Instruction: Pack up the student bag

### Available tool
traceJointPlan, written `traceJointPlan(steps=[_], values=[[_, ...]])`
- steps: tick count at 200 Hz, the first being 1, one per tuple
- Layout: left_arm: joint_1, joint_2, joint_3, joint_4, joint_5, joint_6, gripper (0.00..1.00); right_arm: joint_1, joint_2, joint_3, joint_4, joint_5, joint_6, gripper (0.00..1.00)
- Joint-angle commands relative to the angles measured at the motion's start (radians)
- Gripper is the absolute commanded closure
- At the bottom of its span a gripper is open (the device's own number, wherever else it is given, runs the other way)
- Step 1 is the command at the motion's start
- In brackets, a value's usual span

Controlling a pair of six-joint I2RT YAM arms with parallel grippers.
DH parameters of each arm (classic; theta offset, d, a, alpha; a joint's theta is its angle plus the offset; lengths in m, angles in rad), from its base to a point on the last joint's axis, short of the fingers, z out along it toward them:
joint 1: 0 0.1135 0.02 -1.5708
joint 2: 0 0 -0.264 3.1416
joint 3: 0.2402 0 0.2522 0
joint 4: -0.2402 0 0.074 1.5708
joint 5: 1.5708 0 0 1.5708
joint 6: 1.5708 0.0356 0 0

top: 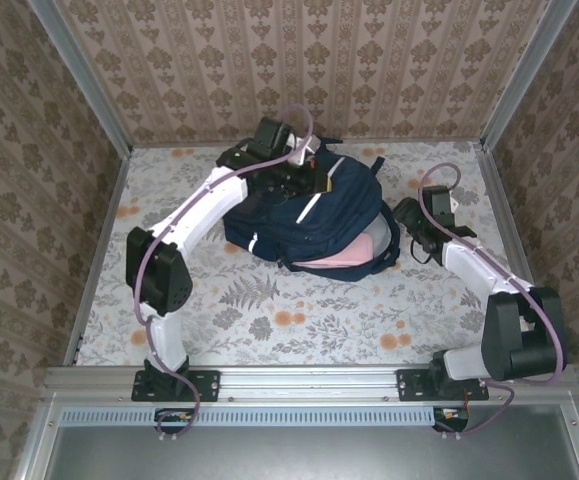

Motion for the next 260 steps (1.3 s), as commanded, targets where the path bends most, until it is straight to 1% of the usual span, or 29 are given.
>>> traceJointPlan(steps=[1,14,26,33,56,65,78,90,99,109,128,145,166,170,179,191,203,218,230,239,244,255,260], values=[[-0.037,0.057,0.045,-0.031,-0.022,0.062,0.94,-0.013,0.072,0.014,-0.008,-0.136,-0.052,0.22],[-0.052,0.098,0.066,-0.064,-0.042,0.090,0.93,-0.016,0.105,0.030,-0.020,-0.179,-0.060,0.22],[-0.070,0.134,0.080,-0.100,-0.066,0.113,0.89,-0.017,0.117,0.029,-0.019,-0.202,-0.064,0.22],[-0.076,0.148,0.078,-0.111,-0.076,0.116,0.86,-0.019,0.116,0.023,-0.017,-0.204,-0.062,0.23],[-0.091,0.155,0.030,-0.085,-0.057,0.099,0.84,-0.027,0.085,-0.005,-0.008,-0.193,-0.055,0.23],[-0.091,0.140,0.010,-0.074,-0.057,0.093,0.77,-0.030,0.074,-0.015,-0.003,-0.190,-0.053,0.23],[-0.083,0.099,-0.024,-0.067,-0.081,0.093,0.59,-0.029,0.073,-0.025,0.009,-0.207,-0.052,0.23],[-0.068,0.034,-0.066,-0.054,-0.111,0.093,0.47,-0.025,0.086,-0.032,0.020,-0.236,-0.050,0.25],[-0.052,-0.021,-0.101,-0.045,-0.130,0.093,0.41,-0.019,0.103,-0.038,0.034,-0.258,-0.050,0.30],[-0.034,-0.090,-0.148,-0.035,-0.151,0.093,0.37,-0.011,0.115,-0.050,0.040,-0.268,-0.046,0.35],[0.020,-0.233,-0.269,-0.004,-0.188,0.068,0.36,0.010,0.107,-0.092,0.055,-0.272,-0.034,0.46],[0.093,-0.370,-0.406,0.039,-0.219,0.027,0.35,0.041,0.079,-0.135,0.067,-0.289,-0.025,0.55],[0.175,-0.514,-0.552,0.054,-0.296,-0.013,0.40,0.123,0.047,-0.164,0.066,-0.331,-0.024,0.63],[0.210,-0.545,-0.574,0.058,-0.300,-0.020,0.40,0.143,0.043,-0.163,0.062,-0.342,-0.030,0.64],[0.254,-0.601,-0.634,0.072,-0.303,-0.036,0.40,0.197,0.037,-0.158,0.043,-0.361,-0.044,0.66],[0.304,-0.661,-0.701,0.092,-0.300,-0.060,0.40,0.280,0.027,-0.151,0.021,-0.379,-0.057,0.67],[0.339,-0.701,-0.739,0.093,-0.293,-0.062,0.38,0.364,0.018,-0.148,0.009,-0.392,-0.056,0.67],[0.354,-0.722,-0.743,0.057,-0.307,-0.020,0.33,0.458,0.006,-0.138,0.018,-0.422,-0.065,0.67],[0.356,-0.725,-0.732,0.008,-0.346,0.010,0.30,0.524,0.002,-0.106,-0.015,-0.424,-0.099,0.66],[0.360,-0.724,-0.724,-0.040,-0.405,0.009,0.28,0.551,0.001,-0.075,-0.051,-0.427,-0.135,0.60],[0.362,-0.719,-0.714,-0.075,-0.461,0.000,0.26,0.564,-0.001,-0.061,-0.076,-0.421,-0.154,0.56],[0.372,-0.706,-0.696,-0.147,-0.545,-0.005,0.25,0.573,-0.002,-0.036,-0.142,-0.382,-0.185,0.46],[0.380,-0.703,-0.695,-0.168,-0.585,-0.012,0.24,0.573,-0.040,-0.032,-0.168,-0.363,-0.196,0.43]])
